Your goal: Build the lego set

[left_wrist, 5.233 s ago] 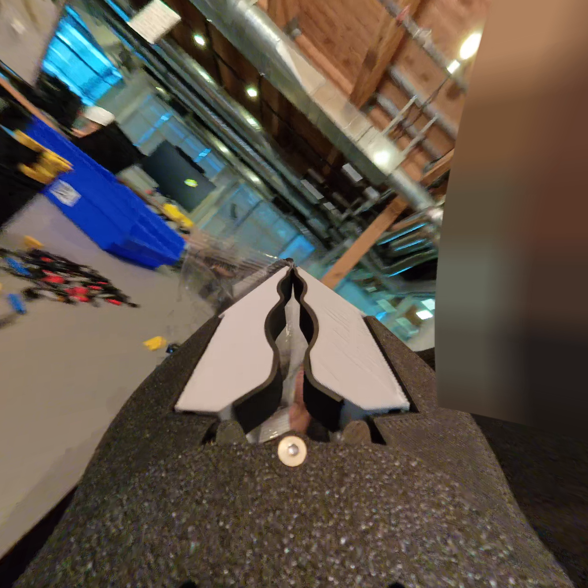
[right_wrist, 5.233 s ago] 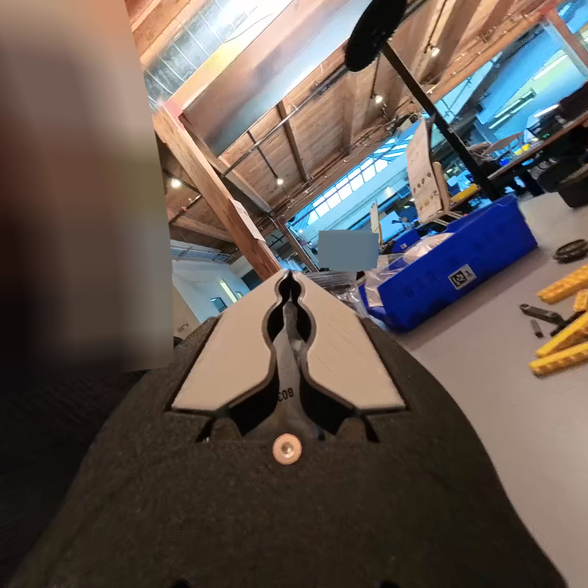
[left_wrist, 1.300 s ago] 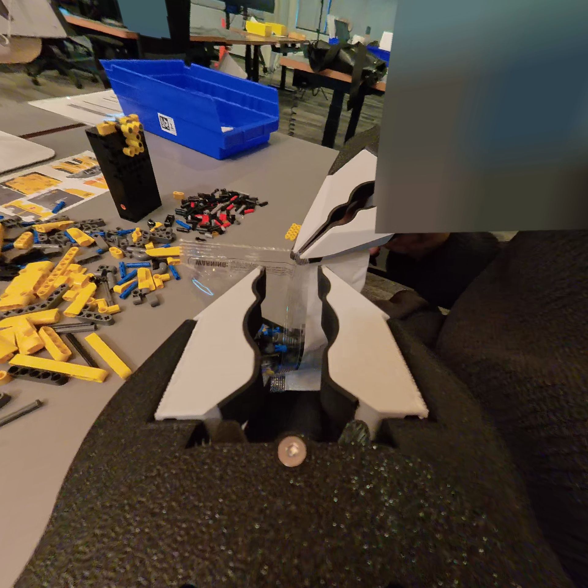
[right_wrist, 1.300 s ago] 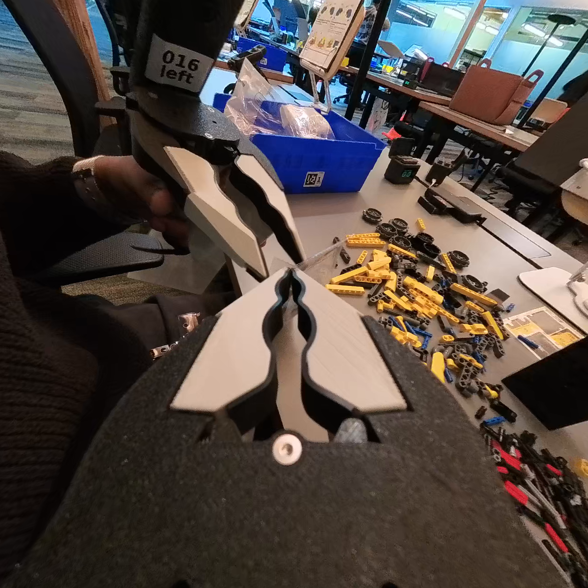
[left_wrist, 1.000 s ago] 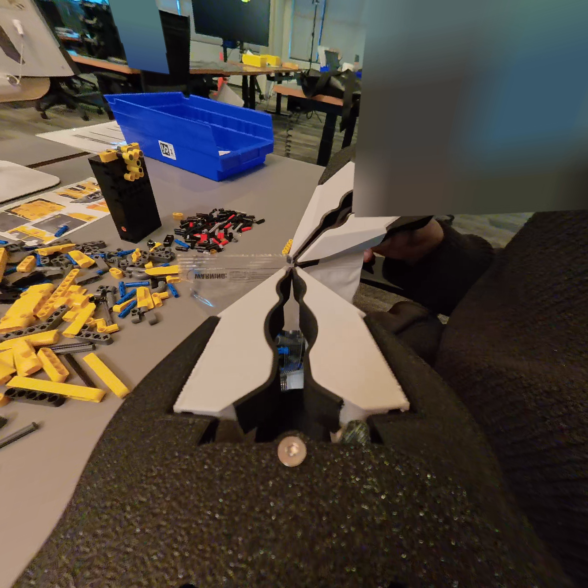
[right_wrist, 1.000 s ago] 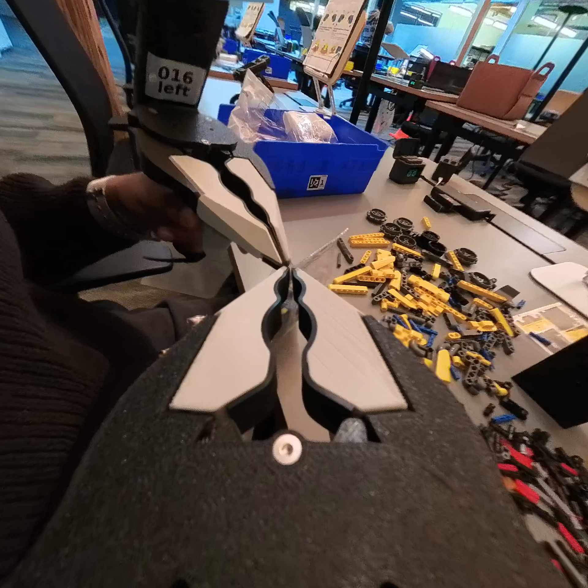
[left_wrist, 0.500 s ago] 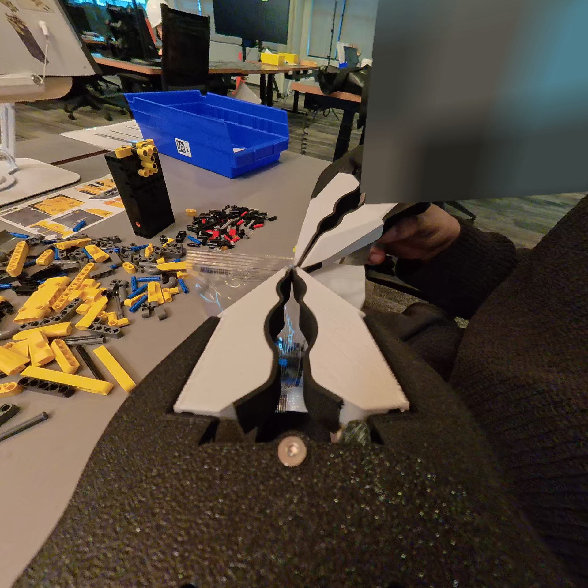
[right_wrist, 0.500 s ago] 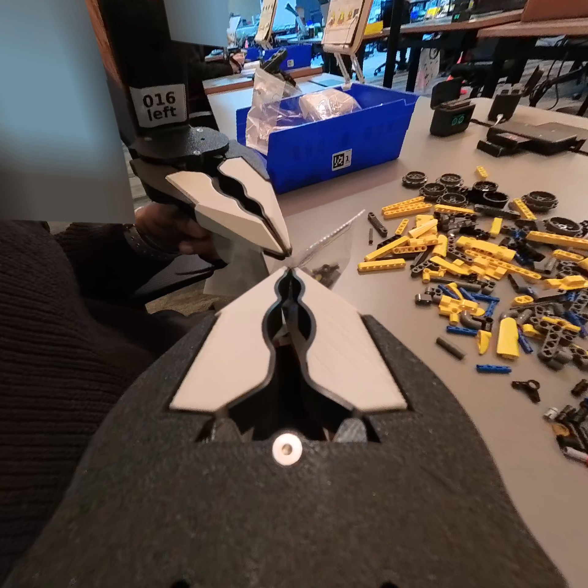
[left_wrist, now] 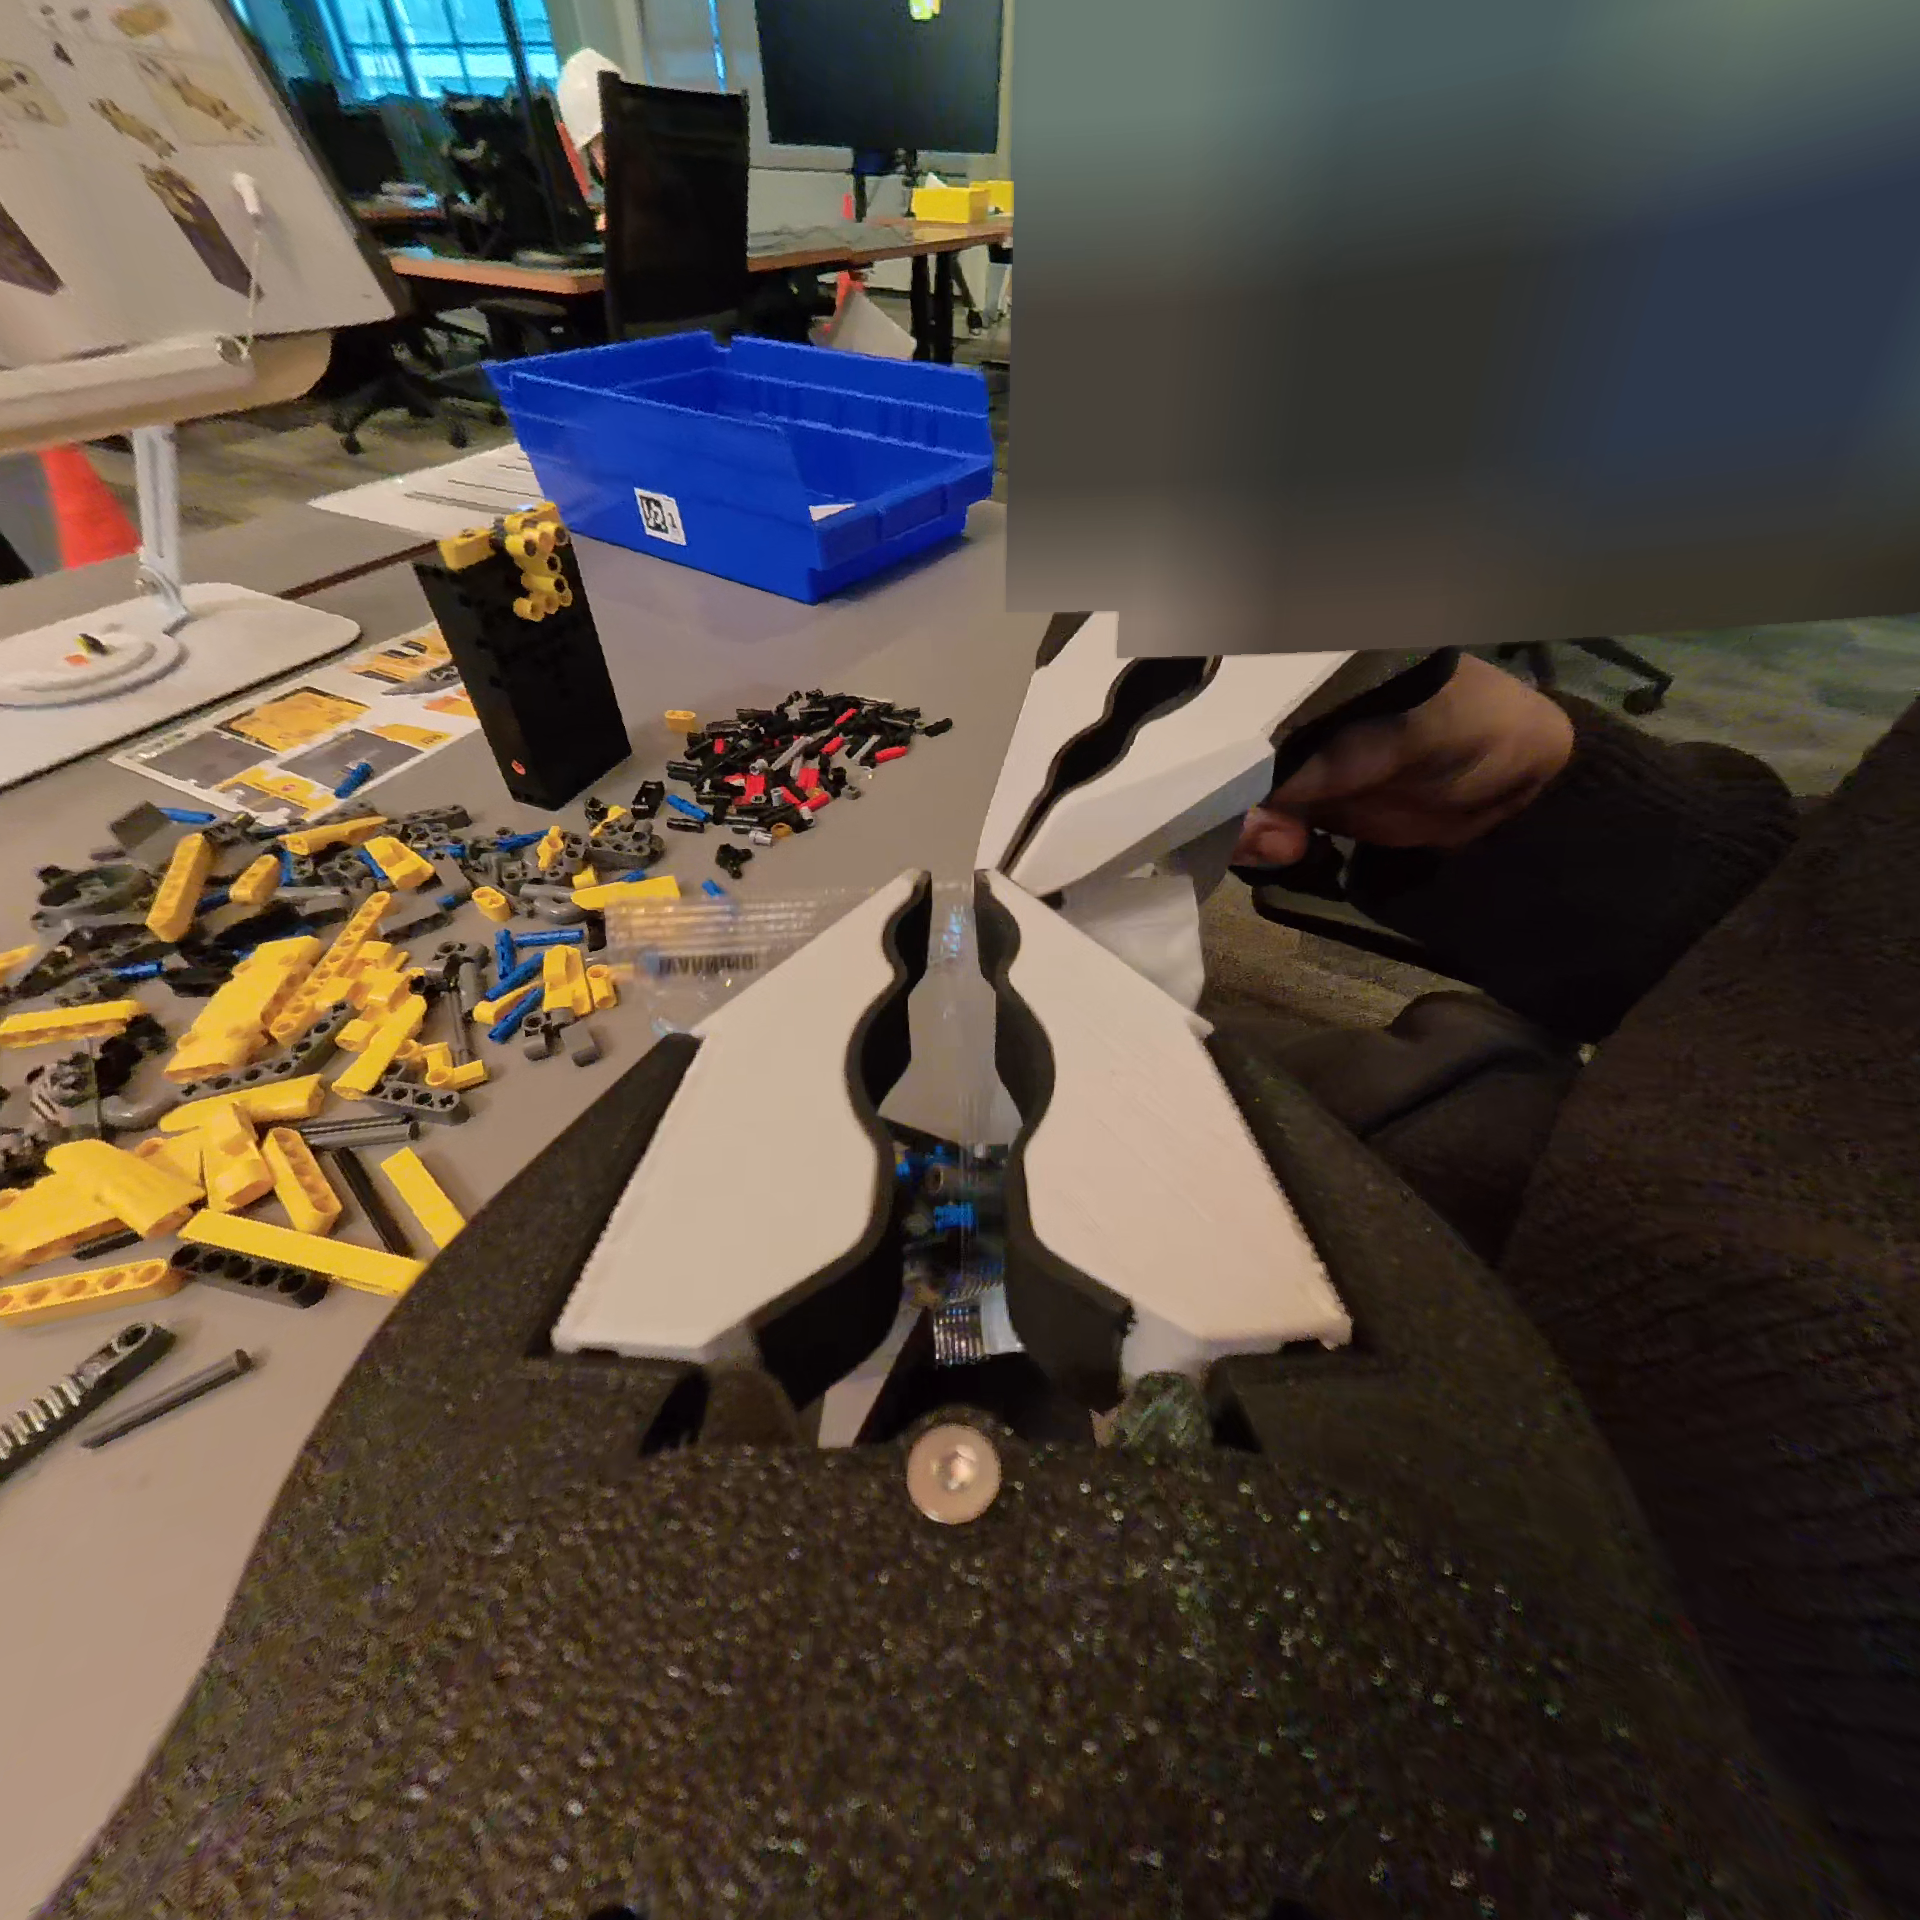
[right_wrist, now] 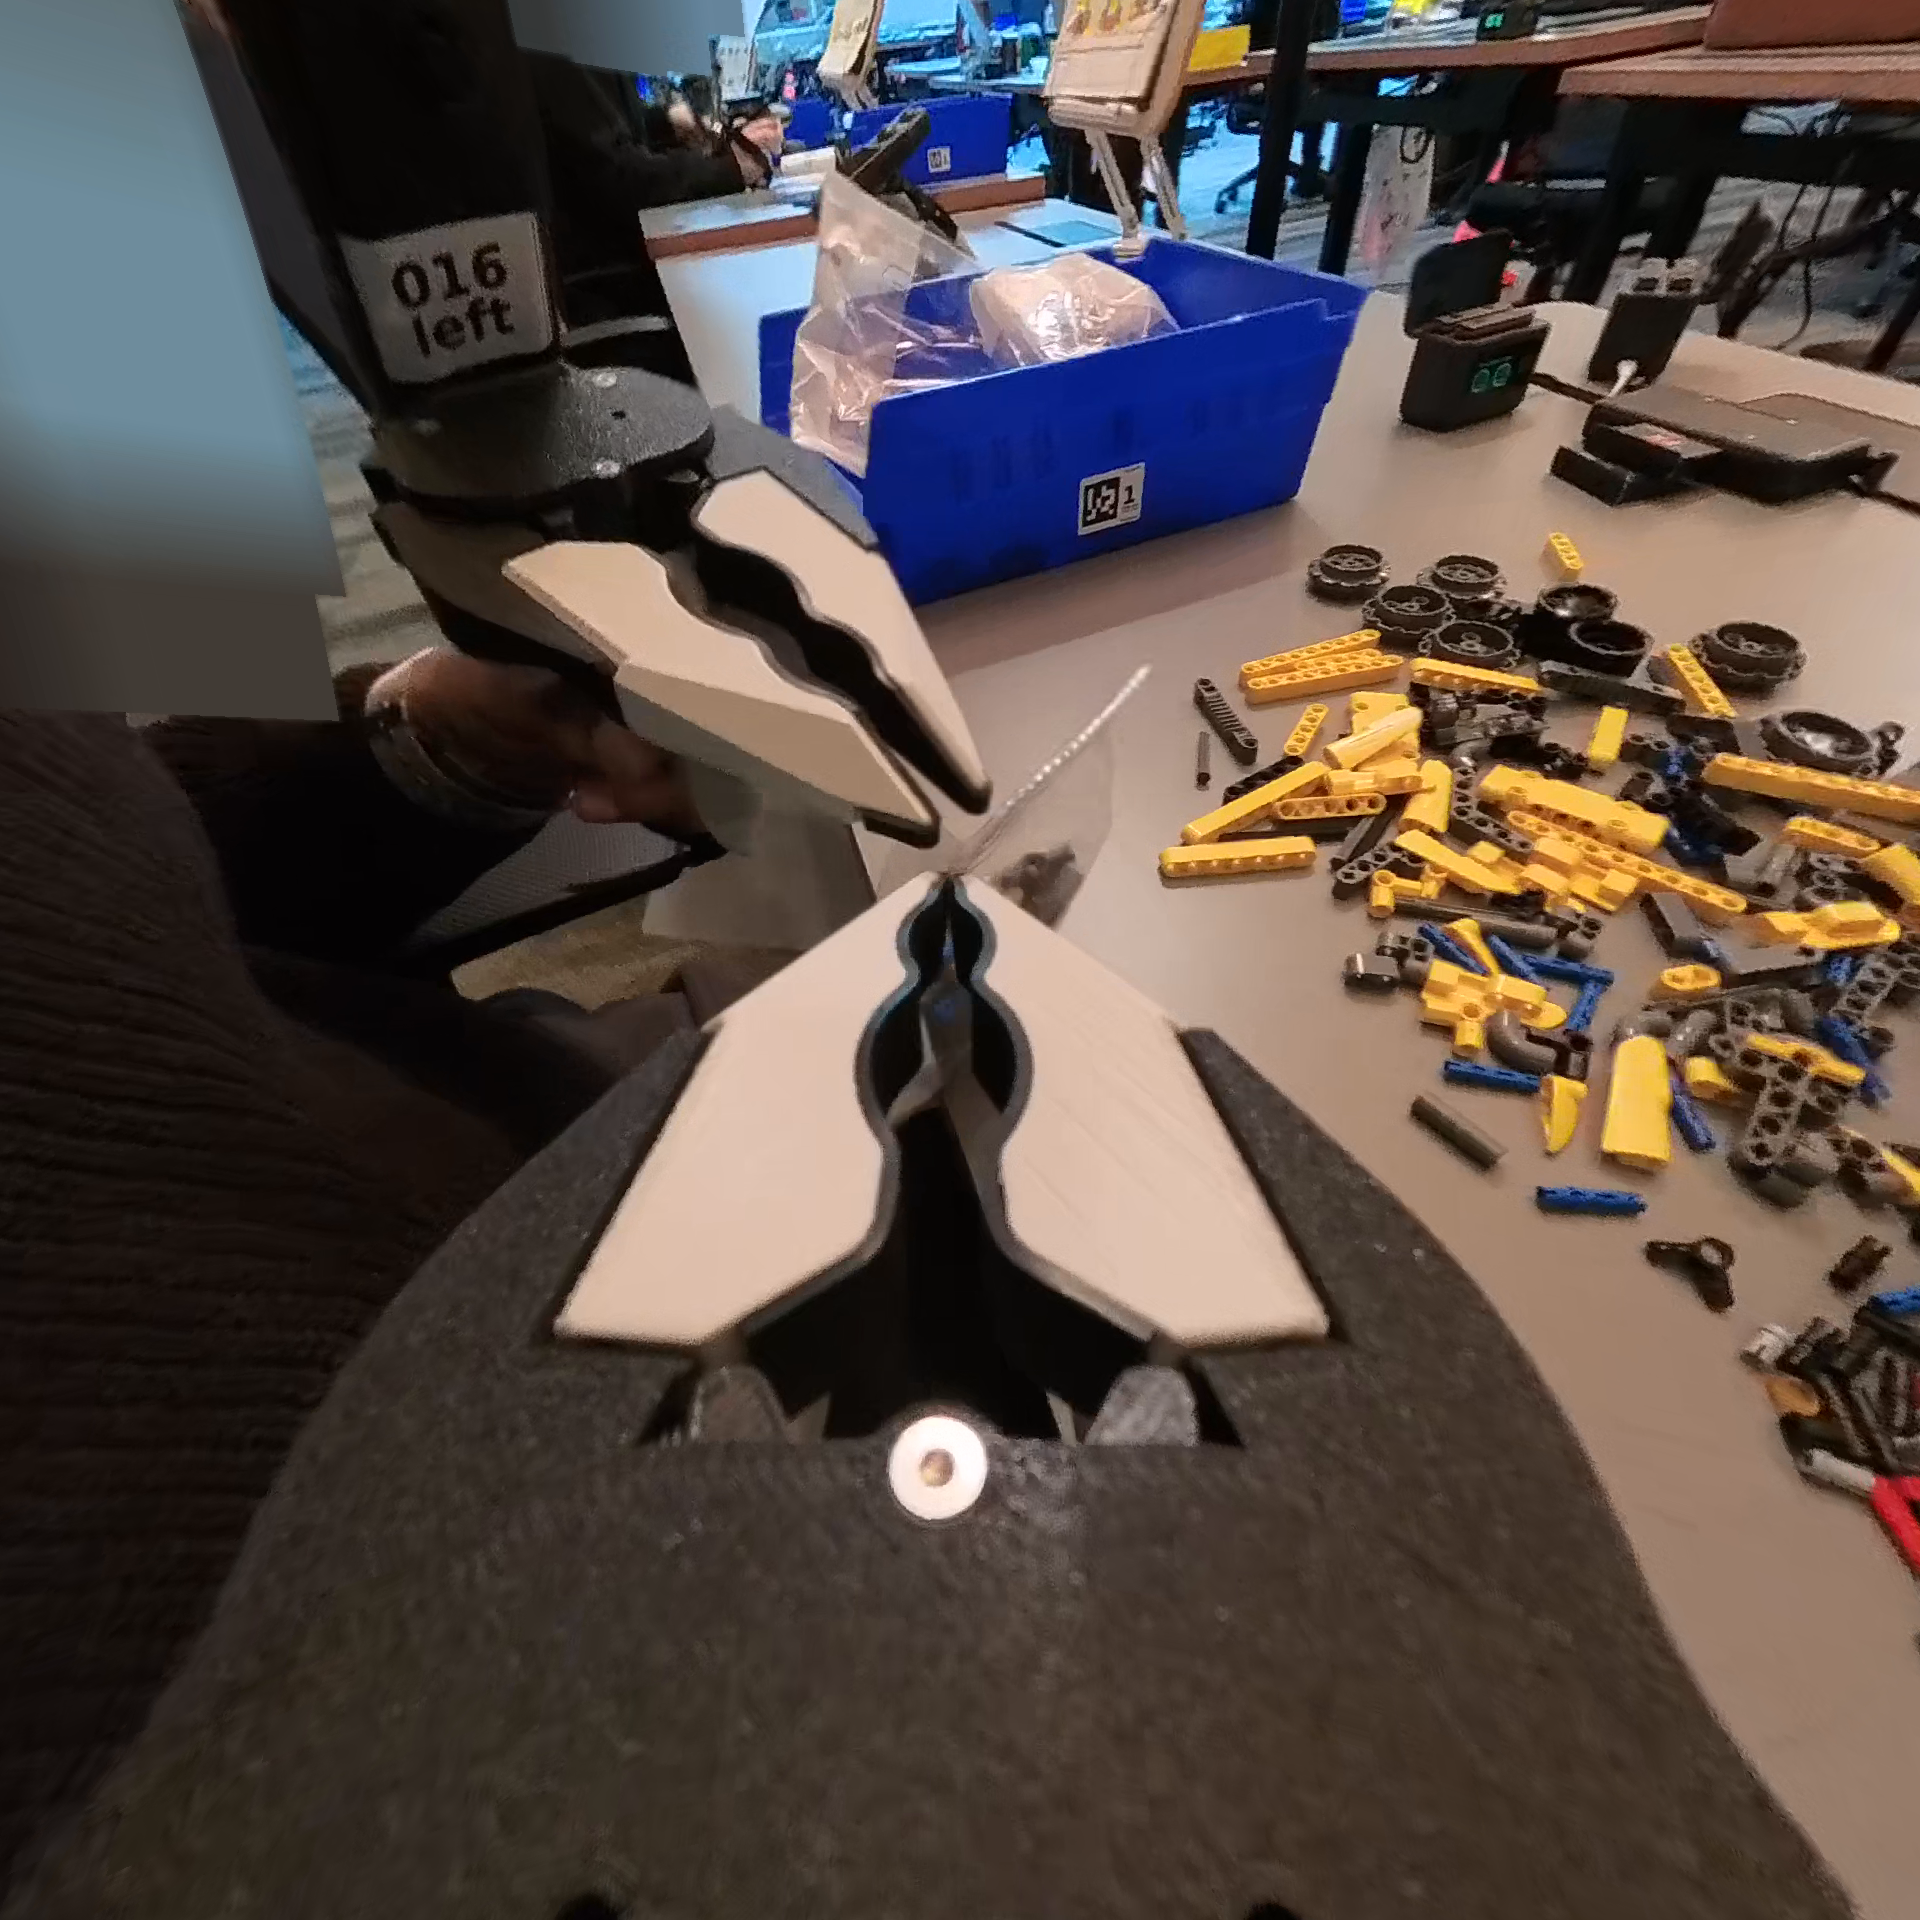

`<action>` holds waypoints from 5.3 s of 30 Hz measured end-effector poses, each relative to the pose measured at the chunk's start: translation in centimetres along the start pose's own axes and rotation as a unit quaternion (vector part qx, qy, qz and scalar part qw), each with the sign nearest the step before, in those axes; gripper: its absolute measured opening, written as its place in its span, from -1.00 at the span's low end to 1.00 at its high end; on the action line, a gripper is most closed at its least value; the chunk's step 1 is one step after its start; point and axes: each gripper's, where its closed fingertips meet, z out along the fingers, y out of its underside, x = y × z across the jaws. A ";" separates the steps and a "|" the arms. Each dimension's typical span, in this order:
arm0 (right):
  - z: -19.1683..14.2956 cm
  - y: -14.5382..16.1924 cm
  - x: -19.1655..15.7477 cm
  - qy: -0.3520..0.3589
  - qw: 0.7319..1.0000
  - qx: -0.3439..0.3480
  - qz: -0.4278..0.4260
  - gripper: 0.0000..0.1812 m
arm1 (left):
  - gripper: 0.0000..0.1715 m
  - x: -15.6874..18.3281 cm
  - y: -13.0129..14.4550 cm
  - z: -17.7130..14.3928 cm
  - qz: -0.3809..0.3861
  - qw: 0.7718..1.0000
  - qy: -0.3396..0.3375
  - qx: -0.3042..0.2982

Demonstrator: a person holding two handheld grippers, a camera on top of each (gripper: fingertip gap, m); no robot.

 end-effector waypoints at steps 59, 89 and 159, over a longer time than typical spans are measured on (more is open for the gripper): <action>0.4 -1.8 -0.2 -0.043 0.992 0.097 0.072 -0.97 | -1.00 -0.2 -0.2 -0.8 -0.023 0.999 0.001 0.029; 0.5 -3.1 -1.2 0.021 0.991 0.112 -0.067 -1.00 | -1.00 -0.1 -1.7 -1.8 -0.299 0.932 0.151 0.136; -0.4 -2.8 1.4 -0.092 0.947 0.196 0.236 -1.00 | -0.65 -3.4 0.6 0.7 0.065 0.983 -0.168 -0.017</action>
